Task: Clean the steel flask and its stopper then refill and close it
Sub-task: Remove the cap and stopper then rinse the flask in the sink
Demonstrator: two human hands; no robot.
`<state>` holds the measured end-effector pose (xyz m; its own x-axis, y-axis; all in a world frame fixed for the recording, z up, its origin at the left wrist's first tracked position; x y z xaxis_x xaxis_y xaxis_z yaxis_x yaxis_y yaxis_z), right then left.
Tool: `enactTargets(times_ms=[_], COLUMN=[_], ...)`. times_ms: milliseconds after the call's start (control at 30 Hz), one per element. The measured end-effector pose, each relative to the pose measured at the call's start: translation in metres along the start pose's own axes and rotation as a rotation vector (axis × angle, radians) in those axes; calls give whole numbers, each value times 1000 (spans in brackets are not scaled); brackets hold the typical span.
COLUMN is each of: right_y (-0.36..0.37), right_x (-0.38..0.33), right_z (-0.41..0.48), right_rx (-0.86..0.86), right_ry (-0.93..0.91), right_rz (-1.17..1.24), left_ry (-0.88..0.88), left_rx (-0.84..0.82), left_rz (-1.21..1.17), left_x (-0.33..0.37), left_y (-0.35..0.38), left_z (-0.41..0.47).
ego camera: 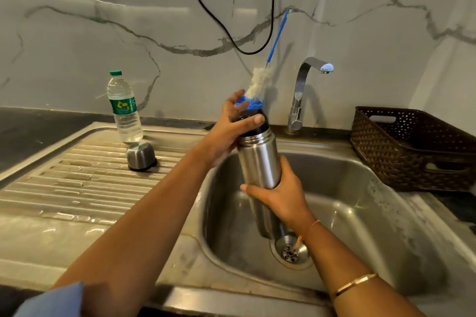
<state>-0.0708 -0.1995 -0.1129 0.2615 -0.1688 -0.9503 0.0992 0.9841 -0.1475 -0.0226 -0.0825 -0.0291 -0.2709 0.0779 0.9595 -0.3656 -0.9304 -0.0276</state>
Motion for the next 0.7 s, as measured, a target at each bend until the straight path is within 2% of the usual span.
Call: enactTargets(times_ms=[100,367,433,633,700], right_y=[6,8,8,-5,-10], right_x=[1,3,4,0,3], right_z=[0,2,1,-1,1], right_rx=[-24,21,55,169,178], right_ry=[10,42,59,67,81], right_rz=[22,-21,-68,-381,-394], left_ry=[-4,-2,-34,-88,-60], left_rx=[-83,121,194,587,592], left_rz=[-16,24,30,149,249], left_x=[2,3,2,-9,-6], left_y=[19,8,4,-2,2], left_z=[9,11,10,-5,-6])
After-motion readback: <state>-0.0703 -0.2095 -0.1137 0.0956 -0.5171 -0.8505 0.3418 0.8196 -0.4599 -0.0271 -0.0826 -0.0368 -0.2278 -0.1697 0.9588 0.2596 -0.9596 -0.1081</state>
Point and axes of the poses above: each hand's wrist, its own z-axis towards the middle knuckle, its own y-axis out of the palm, x = y × z, the point moved 9 cm from there along z, towards the middle knuckle, and after that the axes turned 8 degrees about z, right-handed, at the moved point
